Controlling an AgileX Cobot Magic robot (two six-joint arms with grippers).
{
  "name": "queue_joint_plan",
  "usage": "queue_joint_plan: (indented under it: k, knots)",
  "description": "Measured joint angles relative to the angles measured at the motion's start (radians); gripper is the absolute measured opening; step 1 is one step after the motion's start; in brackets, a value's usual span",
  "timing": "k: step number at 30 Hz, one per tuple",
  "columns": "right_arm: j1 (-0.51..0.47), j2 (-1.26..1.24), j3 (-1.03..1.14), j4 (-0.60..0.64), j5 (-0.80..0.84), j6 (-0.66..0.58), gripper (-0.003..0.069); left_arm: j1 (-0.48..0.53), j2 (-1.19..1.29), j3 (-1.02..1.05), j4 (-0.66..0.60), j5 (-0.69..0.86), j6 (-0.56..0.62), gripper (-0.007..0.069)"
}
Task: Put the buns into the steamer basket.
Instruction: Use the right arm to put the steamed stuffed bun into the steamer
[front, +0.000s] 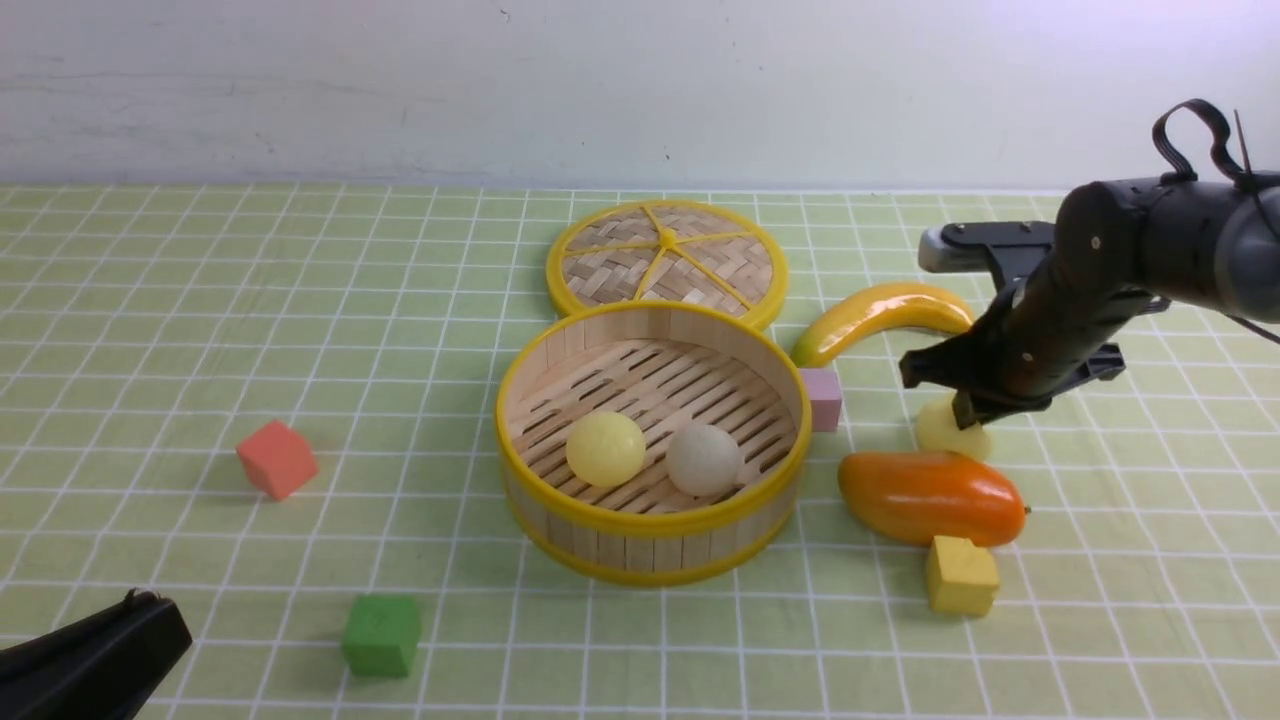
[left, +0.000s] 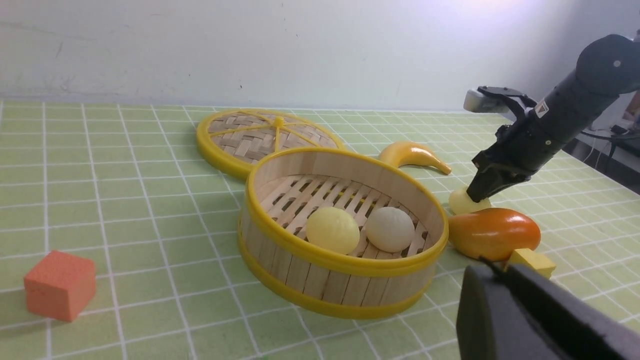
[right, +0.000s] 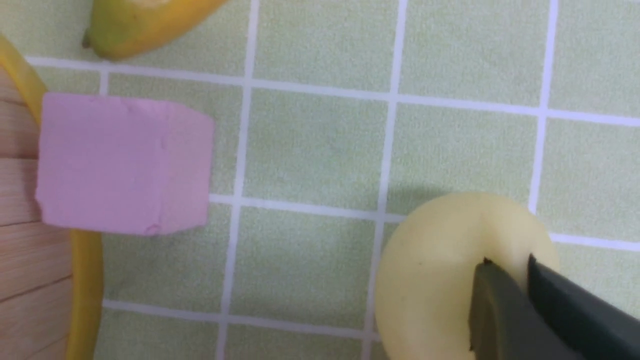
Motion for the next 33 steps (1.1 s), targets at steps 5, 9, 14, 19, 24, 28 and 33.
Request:
queue_joint_plan:
  k: [5, 9, 14, 19, 24, 28, 33]
  knots:
    - [0.018, -0.092, 0.001, 0.019, 0.032, -0.025, 0.0001, 0.0, 0.0, 0.0, 0.0, 0.0, 0.0, 0.0032]
    - [0.077, -0.185, 0.001, 0.149, 0.027, -0.124, 0.0001, 0.0, 0.0, 0.0, 0.0, -0.006, 0.0, 0.0036]
    - [0.191, -0.177, -0.022, 0.353, -0.029, -0.258, 0.0003, 0.0, 0.0, 0.0, 0.0, -0.007, 0.0, 0.0039]
    - [0.26, -0.068, -0.076, 0.465, -0.133, -0.321, 0.001, 0.0, 0.0, 0.0, 0.0, -0.007, 0.0, 0.0041]
    - [0.271, 0.05, -0.117, 0.515, -0.234, -0.323, 0.0045, 0.0, 0.0, 0.0, 0.0, -0.007, 0.0, 0.0047]
    - [0.271, 0.113, -0.124, 0.528, -0.283, -0.323, 0.0153, 0.0, 0.0, 0.0, 0.0, -0.007, 0.0, 0.0047]
    - [0.27, 0.072, -0.127, 0.535, -0.225, -0.323, 0.0353, 0.0, 0.0, 0.0, 0.0, -0.007, 0.0, 0.0052]
